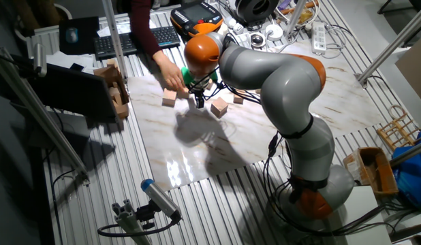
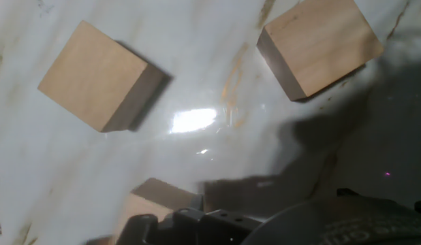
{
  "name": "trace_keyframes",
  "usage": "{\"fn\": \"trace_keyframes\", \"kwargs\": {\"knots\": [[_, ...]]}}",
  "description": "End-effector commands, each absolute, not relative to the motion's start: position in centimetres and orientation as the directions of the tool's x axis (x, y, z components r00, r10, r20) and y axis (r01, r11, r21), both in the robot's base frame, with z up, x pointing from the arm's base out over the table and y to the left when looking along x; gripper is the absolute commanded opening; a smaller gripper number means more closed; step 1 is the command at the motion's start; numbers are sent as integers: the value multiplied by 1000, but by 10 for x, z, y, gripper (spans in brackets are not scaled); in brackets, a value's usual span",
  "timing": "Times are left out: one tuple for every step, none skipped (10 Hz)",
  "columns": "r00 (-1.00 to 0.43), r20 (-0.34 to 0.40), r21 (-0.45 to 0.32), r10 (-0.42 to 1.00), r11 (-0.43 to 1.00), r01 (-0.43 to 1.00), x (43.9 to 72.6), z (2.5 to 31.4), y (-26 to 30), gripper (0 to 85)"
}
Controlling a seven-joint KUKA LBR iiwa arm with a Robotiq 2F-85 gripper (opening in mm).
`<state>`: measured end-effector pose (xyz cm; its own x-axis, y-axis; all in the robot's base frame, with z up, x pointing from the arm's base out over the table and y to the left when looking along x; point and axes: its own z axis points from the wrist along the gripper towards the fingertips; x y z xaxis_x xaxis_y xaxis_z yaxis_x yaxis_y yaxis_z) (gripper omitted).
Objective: Stack the blocks into a cross shape
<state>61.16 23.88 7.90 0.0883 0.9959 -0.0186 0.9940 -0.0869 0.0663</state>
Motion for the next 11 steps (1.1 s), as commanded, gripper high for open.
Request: {"fn": "trace_keyframes", "kwargs": {"knots": [[88,-19,67,996,-87,994,610,79,240,850],[88,-18,68,996,-87,994,609,79,241,850],[91,-21,73,996,-89,993,609,79,242,850],[93,-26,71,995,-91,993,608,80,241,850],[93,-15,65,996,-92,994,606,81,241,850],[91,-17,68,996,-90,994,604,80,243,850],[91,-22,72,996,-89,993,603,79,245,850],[90,-23,70,996,-88,994,602,81,244,850],[88,-20,67,996,-87,994,602,81,244,850],[88,-22,67,996,-87,994,602,81,244,850],[87,-22,65,996,-85,994,602,81,244,850]]}}
